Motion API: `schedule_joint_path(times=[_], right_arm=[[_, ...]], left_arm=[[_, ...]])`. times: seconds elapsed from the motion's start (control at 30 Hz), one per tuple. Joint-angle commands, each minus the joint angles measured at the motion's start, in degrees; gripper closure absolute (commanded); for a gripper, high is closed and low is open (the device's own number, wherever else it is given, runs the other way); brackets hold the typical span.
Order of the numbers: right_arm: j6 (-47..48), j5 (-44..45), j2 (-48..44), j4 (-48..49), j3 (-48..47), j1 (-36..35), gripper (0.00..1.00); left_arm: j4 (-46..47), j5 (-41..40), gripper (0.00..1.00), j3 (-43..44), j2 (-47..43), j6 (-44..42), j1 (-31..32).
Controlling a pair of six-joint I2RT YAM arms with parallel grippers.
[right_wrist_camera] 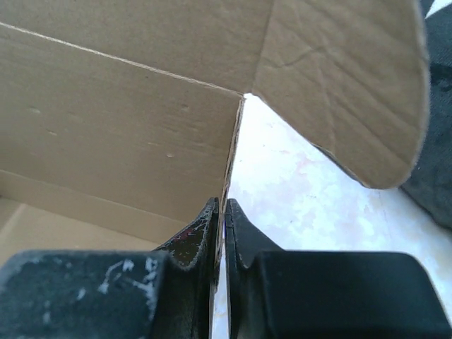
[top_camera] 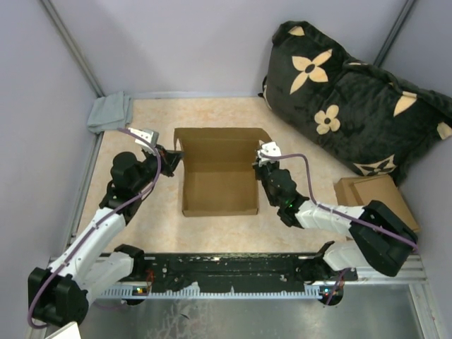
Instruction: Fold the paper box
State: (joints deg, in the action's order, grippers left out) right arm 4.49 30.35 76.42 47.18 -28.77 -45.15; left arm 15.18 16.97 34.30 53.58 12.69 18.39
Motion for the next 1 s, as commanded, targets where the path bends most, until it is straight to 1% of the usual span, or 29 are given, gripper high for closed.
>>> schedule_joint_path(times=[0.0,0.13,0.27,0.43,0.6,0.7,0.83,0.97], right_arm=[[-4.29,-1.0,-5.92,3.1,2.94,-3.64,0.93],[-6.8,-0.43,-10.69,0.62,4.87,-4.26,0.93],[-8.9,0.29,-12.01,-0.11,4.69,-4.34,0.93],[-8.27,1.75,-8.18,2.38,2.03,-4.45,0.93],[-2.73,2.62,0.49,9.29,-2.46,-4.47,0.93],[-1.29,2.07,4.39,10.11,-6.11,-4.43,0.93],[-5.15,1.89,5.09,6.53,-8.02,-4.47,0.91],[-9.45,3.19,2.26,4.03,-4.34,-5.03,0.9]], left_arm=[[-6.68,-0.22,1.0,-2.04,-4.57,-1.14,1.55],[-10.82,-1.37,1.0,-2.73,-7.67,-0.88,1.56],[-13.67,-0.43,1.0,-3.66,-9.93,0.75,1.56],[-15.18,0.2,1.0,-6.1,-13.03,2.87,1.56],[-15.23,0.12,1.0,-7.16,-14.13,3.6,1.65],[-14.23,0.13,1.0,-6.73,-13.33,3.79,1.72],[-14.0,0.21,1.0,-5.22,-11.88,3.71,1.82],[-13.73,0.22,1.0,-4.86,-11.38,3.4,1.82]])
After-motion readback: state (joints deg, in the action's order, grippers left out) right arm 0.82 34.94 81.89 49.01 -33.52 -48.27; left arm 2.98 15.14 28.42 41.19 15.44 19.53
